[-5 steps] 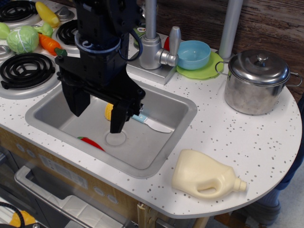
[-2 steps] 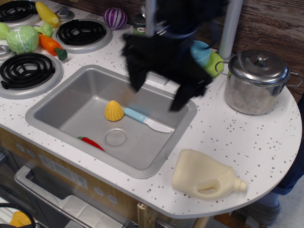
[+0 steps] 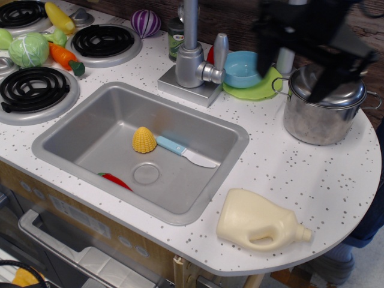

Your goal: Take lid off pot or pan

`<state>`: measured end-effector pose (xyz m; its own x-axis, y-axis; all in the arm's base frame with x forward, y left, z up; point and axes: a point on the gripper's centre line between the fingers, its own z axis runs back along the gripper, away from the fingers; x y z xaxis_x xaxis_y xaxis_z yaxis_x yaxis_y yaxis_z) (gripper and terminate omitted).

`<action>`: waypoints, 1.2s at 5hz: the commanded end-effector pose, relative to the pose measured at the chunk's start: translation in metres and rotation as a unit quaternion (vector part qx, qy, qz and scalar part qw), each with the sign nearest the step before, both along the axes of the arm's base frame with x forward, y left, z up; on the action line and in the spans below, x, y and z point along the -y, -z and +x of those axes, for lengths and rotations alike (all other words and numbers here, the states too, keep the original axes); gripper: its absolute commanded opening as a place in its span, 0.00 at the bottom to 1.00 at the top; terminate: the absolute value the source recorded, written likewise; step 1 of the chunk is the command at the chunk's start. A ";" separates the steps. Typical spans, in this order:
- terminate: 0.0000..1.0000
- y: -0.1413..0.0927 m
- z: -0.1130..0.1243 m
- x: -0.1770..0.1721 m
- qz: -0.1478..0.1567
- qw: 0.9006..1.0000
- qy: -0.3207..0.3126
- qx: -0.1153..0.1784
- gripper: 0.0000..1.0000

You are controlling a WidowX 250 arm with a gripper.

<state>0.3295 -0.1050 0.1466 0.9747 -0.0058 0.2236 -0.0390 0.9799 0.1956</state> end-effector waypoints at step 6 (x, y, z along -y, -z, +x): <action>0.00 0.030 0.122 -0.001 -0.057 0.988 0.138 0.050 1.00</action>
<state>0.4467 -0.1057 0.0921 0.9329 -0.2250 0.2813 0.2154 0.9744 0.0650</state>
